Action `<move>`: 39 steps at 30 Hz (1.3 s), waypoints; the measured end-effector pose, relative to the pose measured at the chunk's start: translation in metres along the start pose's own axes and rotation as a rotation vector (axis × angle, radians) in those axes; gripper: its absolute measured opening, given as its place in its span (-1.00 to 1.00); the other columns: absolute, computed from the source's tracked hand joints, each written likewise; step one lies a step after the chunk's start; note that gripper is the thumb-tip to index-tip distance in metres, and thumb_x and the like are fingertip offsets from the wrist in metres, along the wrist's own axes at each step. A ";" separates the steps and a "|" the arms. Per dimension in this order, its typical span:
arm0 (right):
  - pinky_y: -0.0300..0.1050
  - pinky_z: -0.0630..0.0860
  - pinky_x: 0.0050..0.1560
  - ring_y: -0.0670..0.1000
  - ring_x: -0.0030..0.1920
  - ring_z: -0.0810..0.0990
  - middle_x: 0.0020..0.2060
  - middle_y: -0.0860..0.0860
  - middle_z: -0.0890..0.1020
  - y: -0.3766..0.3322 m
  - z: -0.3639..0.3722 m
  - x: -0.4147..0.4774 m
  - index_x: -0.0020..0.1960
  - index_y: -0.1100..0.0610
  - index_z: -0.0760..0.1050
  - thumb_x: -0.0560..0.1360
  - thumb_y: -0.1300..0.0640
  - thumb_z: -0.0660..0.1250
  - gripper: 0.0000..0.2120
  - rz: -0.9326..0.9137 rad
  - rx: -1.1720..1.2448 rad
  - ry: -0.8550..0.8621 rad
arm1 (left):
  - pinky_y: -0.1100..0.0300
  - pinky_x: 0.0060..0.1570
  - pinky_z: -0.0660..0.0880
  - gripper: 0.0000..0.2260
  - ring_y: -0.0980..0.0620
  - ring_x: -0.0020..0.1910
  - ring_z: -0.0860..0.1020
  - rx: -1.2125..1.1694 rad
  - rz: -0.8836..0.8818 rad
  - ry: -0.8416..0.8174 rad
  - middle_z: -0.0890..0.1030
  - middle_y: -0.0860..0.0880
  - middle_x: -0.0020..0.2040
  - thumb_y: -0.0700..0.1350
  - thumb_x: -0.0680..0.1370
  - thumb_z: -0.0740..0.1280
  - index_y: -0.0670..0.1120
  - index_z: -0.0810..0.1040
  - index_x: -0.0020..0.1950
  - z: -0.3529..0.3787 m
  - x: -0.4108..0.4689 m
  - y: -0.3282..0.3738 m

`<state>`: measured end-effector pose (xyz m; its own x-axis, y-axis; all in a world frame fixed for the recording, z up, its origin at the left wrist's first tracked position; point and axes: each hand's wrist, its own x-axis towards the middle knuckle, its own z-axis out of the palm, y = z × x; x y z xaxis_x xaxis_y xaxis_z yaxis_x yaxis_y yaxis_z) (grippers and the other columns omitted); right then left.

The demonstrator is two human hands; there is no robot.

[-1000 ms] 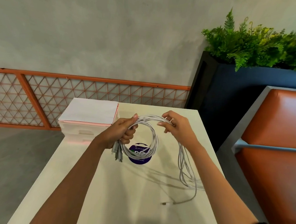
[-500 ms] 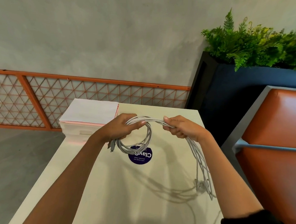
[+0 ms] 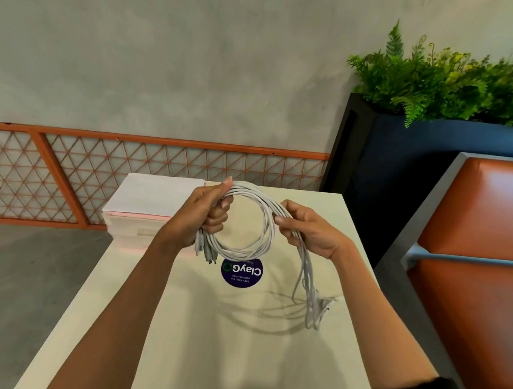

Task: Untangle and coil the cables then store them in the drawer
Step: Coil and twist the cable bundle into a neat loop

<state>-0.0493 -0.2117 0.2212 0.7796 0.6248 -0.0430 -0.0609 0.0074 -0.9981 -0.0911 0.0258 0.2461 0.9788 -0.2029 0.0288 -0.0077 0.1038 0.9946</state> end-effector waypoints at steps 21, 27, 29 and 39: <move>-0.16 0.28 -0.36 -0.10 -0.47 0.31 -0.49 -0.07 0.34 0.044 0.013 0.005 -0.14 0.14 0.48 0.67 0.05 0.02 -0.65 -0.259 -0.658 0.694 | 0.36 -0.58 0.01 -0.65 0.16 -0.58 0.03 -0.099 -0.030 0.081 0.09 0.08 -0.52 0.16 0.53 0.21 -0.06 0.32 -0.31 -0.017 -0.009 0.014; -0.24 0.04 -0.52 -0.10 -0.47 0.07 -0.42 -0.01 0.19 0.020 0.005 -0.009 -0.23 0.11 0.29 0.50 -0.30 0.12 -0.54 0.126 -0.288 0.168 | 0.39 -0.63 0.09 -0.64 0.19 -0.62 0.08 -0.188 0.025 0.189 0.13 0.10 -0.55 0.10 0.59 0.17 -0.07 0.31 -0.32 -0.019 -0.007 0.014; -0.26 0.04 -0.53 -0.11 -0.48 0.07 -0.43 -0.05 0.19 0.021 0.003 -0.011 -0.13 0.09 0.31 0.51 -0.15 0.25 -0.69 0.134 -0.218 0.071 | 0.39 -0.63 0.08 -0.64 0.19 -0.62 0.08 -0.222 0.026 0.198 0.14 0.11 -0.56 0.09 0.61 0.17 -0.07 0.32 -0.32 -0.019 -0.006 0.013; -0.10 0.42 -0.44 -0.08 -0.44 0.45 -0.30 0.01 0.59 0.053 0.012 0.002 -0.07 0.10 0.42 0.57 0.05 0.28 -0.87 -0.208 -0.570 0.619 | 0.35 -0.60 0.01 -0.63 0.20 -0.62 0.08 -0.305 0.003 0.250 0.13 0.12 -0.56 0.08 0.63 0.15 -0.06 0.32 -0.33 -0.016 0.000 0.002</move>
<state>-0.0583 -0.2011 0.1689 0.9493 0.1153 0.2925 0.3134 -0.4213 -0.8511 -0.0881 0.0422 0.2470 0.9988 0.0376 -0.0312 0.0138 0.3958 0.9182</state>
